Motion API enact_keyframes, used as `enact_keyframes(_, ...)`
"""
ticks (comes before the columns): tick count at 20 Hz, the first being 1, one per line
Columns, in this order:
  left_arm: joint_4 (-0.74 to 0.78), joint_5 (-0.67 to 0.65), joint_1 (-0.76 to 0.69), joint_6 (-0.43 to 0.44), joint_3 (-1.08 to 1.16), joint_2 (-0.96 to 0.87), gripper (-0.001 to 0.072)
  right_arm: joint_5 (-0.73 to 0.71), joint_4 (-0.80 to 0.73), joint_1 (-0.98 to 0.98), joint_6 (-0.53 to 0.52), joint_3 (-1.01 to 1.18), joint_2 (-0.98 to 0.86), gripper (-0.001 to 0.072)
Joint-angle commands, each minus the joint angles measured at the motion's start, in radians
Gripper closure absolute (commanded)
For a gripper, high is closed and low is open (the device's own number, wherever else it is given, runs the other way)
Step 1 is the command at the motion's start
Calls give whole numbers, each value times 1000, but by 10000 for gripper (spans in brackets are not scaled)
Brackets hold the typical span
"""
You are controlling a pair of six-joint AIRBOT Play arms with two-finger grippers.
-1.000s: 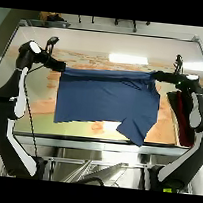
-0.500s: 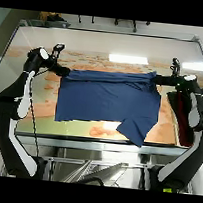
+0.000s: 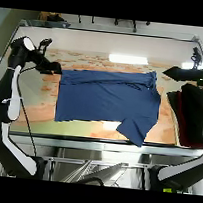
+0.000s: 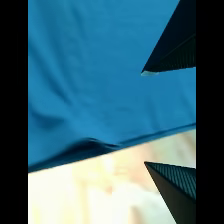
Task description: Fold the shirts.
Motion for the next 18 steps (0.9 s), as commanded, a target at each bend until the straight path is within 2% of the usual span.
enact_keyframes(1,-19,-89,69,-37,-289,138,120,187,-55,-116,152,-182,188,368)
enact_keyframes(4,-160,3,111,12,-637,252,120,170,-105,-194,222,-465,348,368)
enact_keyframes(7,-235,116,132,33,-830,307,120,121,-106,-228,285,-737,489,368)
enact_keyframes(12,-242,139,80,53,-908,301,121,44,-105,-227,278,-1062,615,367)
enact_keyframes(15,-238,153,22,58,-886,301,123,33,-105,-225,211,-1170,613,362)
enact_keyframes(16,-237,157,11,57,-864,300,124,23,-105,-225,203,-1192,613,296)
enact_keyframes(17,-237,164,3,57,-843,301,163,13,-105,-225,203,-1210,613,248)
enact_keyframes(18,-237,163,4,57,-822,301,524,-4,-105,-225,202,-1224,612,250)
